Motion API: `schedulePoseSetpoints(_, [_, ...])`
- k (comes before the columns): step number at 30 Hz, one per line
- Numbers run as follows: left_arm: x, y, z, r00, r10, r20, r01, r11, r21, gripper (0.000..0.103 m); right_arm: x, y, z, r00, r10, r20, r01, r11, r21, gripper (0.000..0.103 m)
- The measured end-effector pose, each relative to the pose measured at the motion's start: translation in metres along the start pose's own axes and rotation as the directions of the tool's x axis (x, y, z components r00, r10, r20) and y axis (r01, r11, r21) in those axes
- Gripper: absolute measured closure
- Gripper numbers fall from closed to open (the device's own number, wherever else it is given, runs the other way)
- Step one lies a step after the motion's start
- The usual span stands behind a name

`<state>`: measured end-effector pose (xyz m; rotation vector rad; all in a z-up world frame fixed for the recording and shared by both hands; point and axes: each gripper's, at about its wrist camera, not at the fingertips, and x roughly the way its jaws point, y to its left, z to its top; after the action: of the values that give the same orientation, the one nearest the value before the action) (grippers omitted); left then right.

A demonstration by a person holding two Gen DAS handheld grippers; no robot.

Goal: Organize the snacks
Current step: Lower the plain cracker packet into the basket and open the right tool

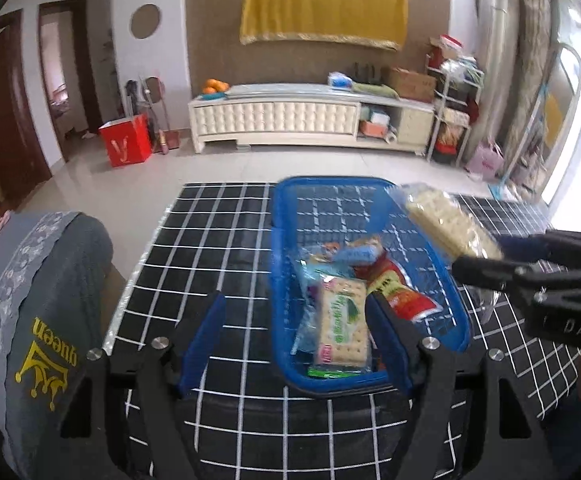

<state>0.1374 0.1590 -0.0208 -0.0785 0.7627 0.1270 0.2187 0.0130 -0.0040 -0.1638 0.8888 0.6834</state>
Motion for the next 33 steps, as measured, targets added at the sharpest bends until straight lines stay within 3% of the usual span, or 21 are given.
schedulePoseSetpoints(4, [-0.001,0.019,-0.005,1.000,0.004,0.004,-0.004,0.999,-0.051,0.033,0.015,0.011,0.004,1.000,0.021,-0.019,-0.021,1.000,-0.004,0.052])
schedulePoseSetpoints(9, [0.006,0.030,-0.018,0.999,0.046,-0.005,-0.046,0.998,-0.050,0.019,0.036,0.026,0.005,0.998,0.024,-0.053,-0.024,1.000,-0.011,0.052])
schedulePoseSetpoints(13, [0.010,0.040,-0.024,0.999,0.029,-0.015,-0.030,0.997,-0.068,0.016,0.056,0.030,0.004,0.995,0.004,-0.101,-0.003,1.000,0.007,0.052])
schedulePoseSetpoints(19, [0.019,0.051,-0.031,0.999,0.027,-0.027,-0.029,0.995,-0.096,0.000,0.084,0.027,0.005,0.985,-0.006,-0.174,0.016,0.998,0.055,0.052])
schedulePoseSetpoints(30, [0.027,0.067,-0.038,0.999,0.031,-0.043,-0.037,0.991,-0.127,0.000,0.111,0.037,0.003,0.968,-0.019,-0.250,0.037,0.997,0.068,0.052])
schedulePoseSetpoints(33, [0.028,0.066,-0.041,0.998,0.035,-0.050,-0.041,0.992,-0.120,0.000,0.115,0.040,0.001,0.960,0.006,-0.280,0.011,0.998,0.059,0.041])
